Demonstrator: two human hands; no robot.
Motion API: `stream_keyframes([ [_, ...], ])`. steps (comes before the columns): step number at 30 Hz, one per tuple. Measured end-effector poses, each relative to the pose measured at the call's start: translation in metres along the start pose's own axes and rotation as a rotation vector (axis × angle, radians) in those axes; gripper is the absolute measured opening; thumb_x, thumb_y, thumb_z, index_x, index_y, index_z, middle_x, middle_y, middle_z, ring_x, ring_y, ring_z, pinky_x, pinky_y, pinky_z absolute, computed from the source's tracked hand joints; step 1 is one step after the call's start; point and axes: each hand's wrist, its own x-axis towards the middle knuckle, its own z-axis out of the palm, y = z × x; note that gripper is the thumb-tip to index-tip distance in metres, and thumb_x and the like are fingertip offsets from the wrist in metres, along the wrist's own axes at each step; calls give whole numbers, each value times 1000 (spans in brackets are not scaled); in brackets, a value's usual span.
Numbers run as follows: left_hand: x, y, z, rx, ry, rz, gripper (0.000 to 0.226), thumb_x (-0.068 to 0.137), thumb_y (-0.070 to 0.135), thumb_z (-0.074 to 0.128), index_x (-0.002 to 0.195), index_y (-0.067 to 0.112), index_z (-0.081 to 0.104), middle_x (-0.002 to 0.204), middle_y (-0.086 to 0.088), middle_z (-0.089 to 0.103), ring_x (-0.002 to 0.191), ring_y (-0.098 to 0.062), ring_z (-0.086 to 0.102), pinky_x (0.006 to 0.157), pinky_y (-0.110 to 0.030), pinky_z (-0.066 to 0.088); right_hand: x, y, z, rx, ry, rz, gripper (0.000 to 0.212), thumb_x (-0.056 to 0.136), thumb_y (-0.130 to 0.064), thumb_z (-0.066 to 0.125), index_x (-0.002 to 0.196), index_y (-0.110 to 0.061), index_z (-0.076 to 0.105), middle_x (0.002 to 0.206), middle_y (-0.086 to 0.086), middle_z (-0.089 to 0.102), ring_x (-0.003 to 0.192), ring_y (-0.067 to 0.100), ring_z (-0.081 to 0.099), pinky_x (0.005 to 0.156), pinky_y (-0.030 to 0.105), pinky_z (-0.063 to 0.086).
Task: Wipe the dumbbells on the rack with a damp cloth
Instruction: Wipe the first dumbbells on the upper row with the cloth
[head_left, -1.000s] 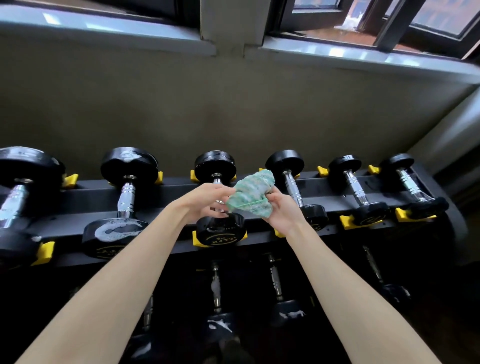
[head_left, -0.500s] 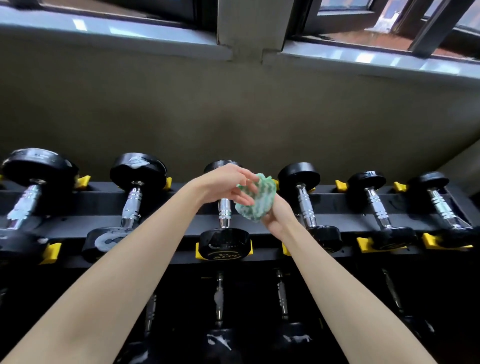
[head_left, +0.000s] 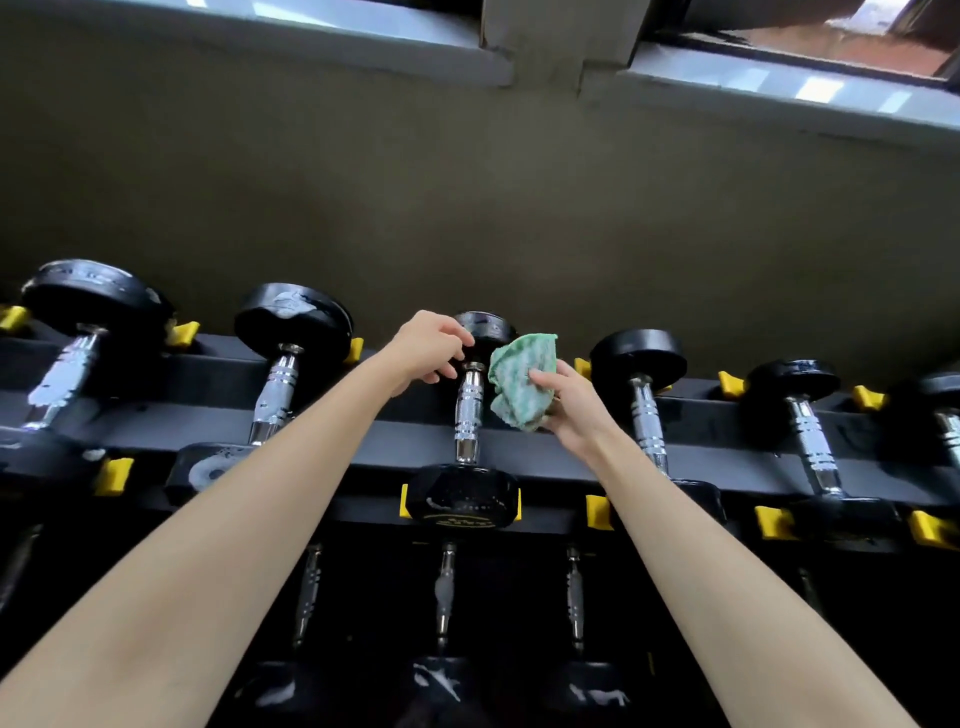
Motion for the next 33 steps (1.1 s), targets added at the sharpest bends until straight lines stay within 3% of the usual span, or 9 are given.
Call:
stream_keyframes([
  [5, 9, -31, -6, -54, 80, -113, 30, 89, 1, 36, 95, 12, 62, 82, -2, 60, 59, -11, 57, 47, -18, 41, 24, 6, 19, -416, 103, -338, 28, 86, 1, 53, 98, -22, 64, 98, 1, 67, 89, 16, 61, 82, 34, 51],
  [10, 14, -50, 0, -80, 58, -195, 32, 93, 4, 32, 106, 11, 60, 92, -7, 60, 59, -14, 56, 48, -19, 43, 38, 29, 37, -805, 130, -556, 39, 80, 10, 51, 110, -10, 68, 117, 5, 64, 111, 19, 56, 98, 28, 41],
  [14, 15, -61, 3, -104, 82, -247, 32, 93, 2, 33, 109, 8, 60, 88, -9, 60, 58, -15, 54, 44, -19, 42, 47, 28, 47, -1076, -153, -681, 38, 72, 8, 56, 101, -9, 73, 108, 6, 70, 101, 23, 61, 90, 33, 46],
  [17, 14, -69, 3, -129, 110, -274, 30, 93, 1, 34, 109, 6, 59, 87, -10, 60, 59, -17, 55, 46, -21, 42, 41, 27, 51, -1207, -341, -590, 37, 70, 5, 53, 95, -14, 73, 98, -1, 71, 98, 21, 58, 86, 38, 45],
  [22, 12, -74, 5, -157, 185, -317, 26, 95, 5, 37, 106, 6, 60, 94, -14, 62, 59, -18, 55, 51, -23, 45, 12, 21, 39, -941, -447, -180, 37, 76, 3, 49, 85, -27, 69, 93, -4, 64, 77, 9, 54, 73, 24, 45],
  [26, 11, -71, 16, -163, 167, -309, 23, 94, 6, 38, 103, 6, 60, 90, -13, 60, 58, -18, 54, 51, -23, 45, -3, 15, 19, -766, -493, -20, 34, 66, 5, 48, 74, -22, 66, 82, -5, 64, 78, 9, 55, 73, 17, 43],
  [28, 11, -69, 20, -141, 151, -311, 23, 94, 6, 38, 103, 6, 59, 88, -12, 59, 58, -18, 53, 49, -22, 43, -1, 15, 2, -442, -280, 17, 29, 62, 5, 47, 71, -14, 65, 70, -3, 66, 72, 13, 59, 62, 18, 46],
  [30, 13, -68, 24, -116, 145, -311, 23, 94, 7, 38, 103, 7, 59, 89, -12, 60, 56, -18, 53, 47, -21, 42, 7, 20, -16, -117, 23, 33, 31, 75, 10, 41, 74, -12, 63, 70, 2, 65, 71, 20, 57, 59, 24, 45],
  [33, 16, -66, 30, -95, 142, -309, 23, 94, 6, 38, 103, 7, 59, 89, -11, 59, 55, -17, 52, 44, -19, 41, 23, 29, -31, -80, 276, 8, 35, 84, 10, 40, 79, -16, 63, 88, 6, 63, 83, 21, 57, 71, 30, 47],
])
